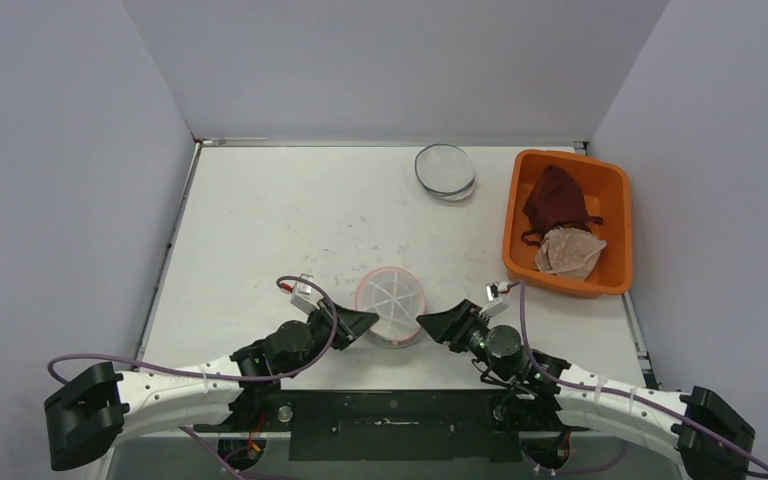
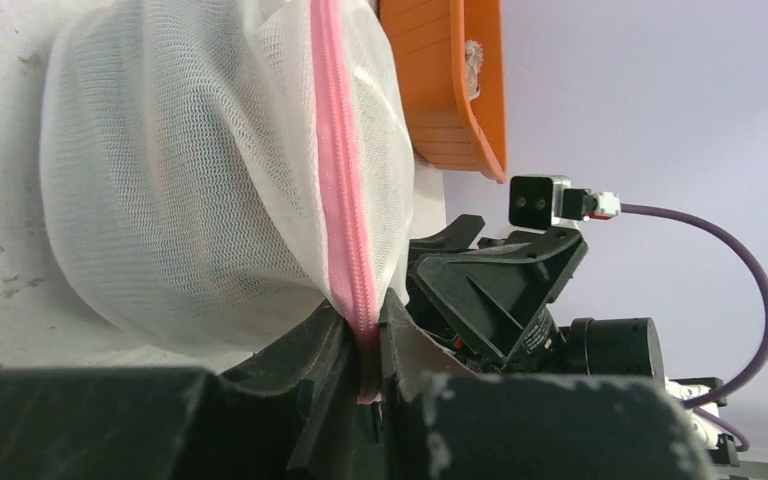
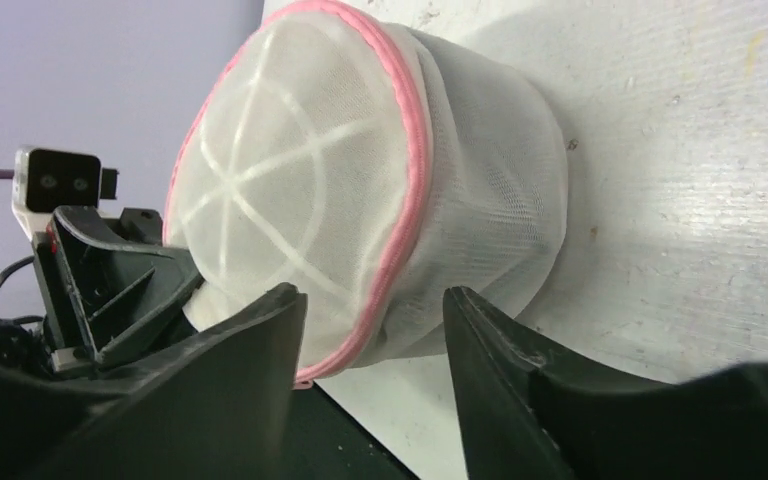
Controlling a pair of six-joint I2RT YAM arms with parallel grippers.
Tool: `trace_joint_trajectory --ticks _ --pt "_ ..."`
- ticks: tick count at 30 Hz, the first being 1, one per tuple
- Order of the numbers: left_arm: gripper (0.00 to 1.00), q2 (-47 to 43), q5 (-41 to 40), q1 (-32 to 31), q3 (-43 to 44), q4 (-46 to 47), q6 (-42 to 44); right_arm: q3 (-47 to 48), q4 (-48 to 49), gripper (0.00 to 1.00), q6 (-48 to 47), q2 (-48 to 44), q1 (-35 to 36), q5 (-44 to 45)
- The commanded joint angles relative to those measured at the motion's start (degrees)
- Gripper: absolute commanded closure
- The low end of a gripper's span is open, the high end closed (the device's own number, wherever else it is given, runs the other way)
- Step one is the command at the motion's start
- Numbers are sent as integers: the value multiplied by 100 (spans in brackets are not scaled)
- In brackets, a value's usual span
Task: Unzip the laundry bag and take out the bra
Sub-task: Adjust the laundry bag at the center of the board, then unzip the laundry bag at the center of the board.
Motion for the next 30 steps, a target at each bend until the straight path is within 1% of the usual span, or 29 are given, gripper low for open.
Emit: trace_joint_trajectory --ticks 1,3,5,9,11,12,14,16,17,19,22,26,30 --pt "93 -196 -120 36 386 -246 250 622 -1289 37 -913 -567 88 406" --pt "100 -251 -117 36 520 -469 292 904 -1927 27 -1274 -788 111 548" --pt "100 -302 -130 39 702 -787 320 1213 -2519 21 -1691 -945 149 710" --pt "100 -380 -265 51 1230 -1675 326 1865 -3454 18 -2320 -1020 300 1173" --pt "100 -388 -376 47 1638 -2144 359 2000 -3481 18 -2408 -976 350 1289" --pt "100 -380 -456 48 1824 -2418 365 1966 -3314 18 -2512 -1009 362 1235" --pt "100 -340 -580 60 2210 -2867 441 1700 -2627 17 -2700 -1201 363 953" --pt "100 -303 -702 68 2558 -3333 508 1409 -1787 15 -2664 -1418 355 616" --pt "100 -285 -755 77 2716 -3555 524 1359 -1530 14 -2790 -1460 354 414" --pt "100 -196 -809 120 3068 -3905 507 1361 -1112 13 -3115 -1403 354 -9" --pt "100 -62 -827 230 3508 -4413 405 1319 -412 13 -3332 -1139 354 -556" --pt "100 116 -769 429 3965 -5048 2 1309 541 20 -3353 -594 357 -1149" --pt "100 227 -617 563 4145 -5215 -290 1385 1189 33 -3210 28 363 -1415"
